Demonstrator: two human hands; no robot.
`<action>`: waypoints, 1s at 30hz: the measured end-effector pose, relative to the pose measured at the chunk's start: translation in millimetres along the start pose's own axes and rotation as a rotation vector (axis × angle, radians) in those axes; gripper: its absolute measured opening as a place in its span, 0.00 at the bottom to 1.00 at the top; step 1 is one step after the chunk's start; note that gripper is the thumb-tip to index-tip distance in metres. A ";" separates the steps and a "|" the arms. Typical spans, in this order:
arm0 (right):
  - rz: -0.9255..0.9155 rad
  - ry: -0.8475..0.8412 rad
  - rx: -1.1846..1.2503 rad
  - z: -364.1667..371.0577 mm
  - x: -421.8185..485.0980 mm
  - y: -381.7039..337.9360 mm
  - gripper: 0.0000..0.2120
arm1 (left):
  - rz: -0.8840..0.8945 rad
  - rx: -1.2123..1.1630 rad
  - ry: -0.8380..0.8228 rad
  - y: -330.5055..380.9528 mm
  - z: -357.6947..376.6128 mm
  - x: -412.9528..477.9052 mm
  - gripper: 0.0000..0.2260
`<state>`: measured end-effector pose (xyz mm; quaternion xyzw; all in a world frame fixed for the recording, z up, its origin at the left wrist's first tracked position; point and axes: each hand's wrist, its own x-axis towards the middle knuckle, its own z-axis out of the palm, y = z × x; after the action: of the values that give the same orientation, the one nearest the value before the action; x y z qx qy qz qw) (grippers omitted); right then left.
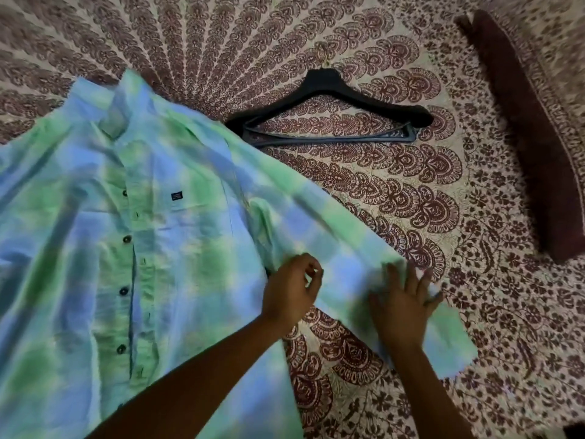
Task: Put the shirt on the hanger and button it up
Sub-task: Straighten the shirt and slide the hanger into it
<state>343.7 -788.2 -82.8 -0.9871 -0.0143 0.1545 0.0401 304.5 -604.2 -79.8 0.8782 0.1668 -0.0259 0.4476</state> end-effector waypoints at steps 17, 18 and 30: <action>0.044 0.190 0.321 -66.6 295.4 -62.4 0.37 | -0.190 0.618 0.098 -25.3 -109.2 271.9 0.25; 0.054 0.179 0.335 -59.3 302.3 -58.1 0.37 | -0.256 0.653 0.029 -33.4 -110.6 278.0 0.28; 0.346 0.357 1.197 -76.4 312.8 -37.8 0.32 | -0.069 0.546 0.288 -2.1 -131.0 275.0 0.15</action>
<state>664.2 -743.5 -102.2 -0.7926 0.2403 -0.0267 0.5598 549.5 -424.8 -56.7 0.9544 0.2450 0.0396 0.1657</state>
